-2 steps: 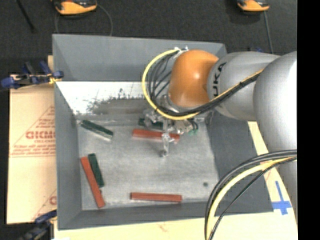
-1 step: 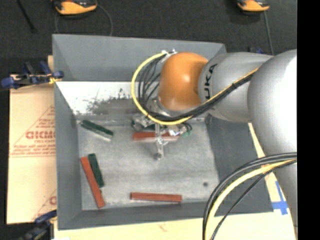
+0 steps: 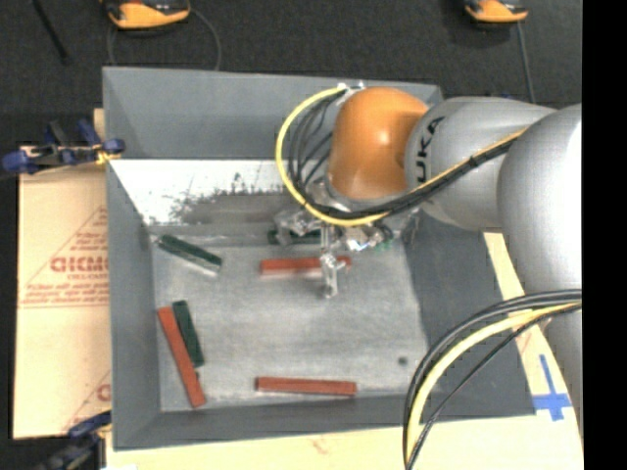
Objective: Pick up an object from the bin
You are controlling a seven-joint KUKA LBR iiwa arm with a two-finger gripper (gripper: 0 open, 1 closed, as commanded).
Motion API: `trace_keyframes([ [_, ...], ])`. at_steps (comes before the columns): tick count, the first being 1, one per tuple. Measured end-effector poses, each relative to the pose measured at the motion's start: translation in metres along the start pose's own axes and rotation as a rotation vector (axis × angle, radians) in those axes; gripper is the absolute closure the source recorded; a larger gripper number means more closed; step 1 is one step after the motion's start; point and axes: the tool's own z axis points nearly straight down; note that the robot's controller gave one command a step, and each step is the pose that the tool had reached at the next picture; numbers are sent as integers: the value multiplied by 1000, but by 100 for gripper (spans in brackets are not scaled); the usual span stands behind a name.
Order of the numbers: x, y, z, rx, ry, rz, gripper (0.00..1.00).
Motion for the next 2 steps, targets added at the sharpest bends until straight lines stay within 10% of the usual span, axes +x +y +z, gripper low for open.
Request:
trace_keyframes([
  [1, -1, 1, -2, 1, -5, 1, 100],
  [2, 12, -7, -142, 6, -5, -223, 100],
])
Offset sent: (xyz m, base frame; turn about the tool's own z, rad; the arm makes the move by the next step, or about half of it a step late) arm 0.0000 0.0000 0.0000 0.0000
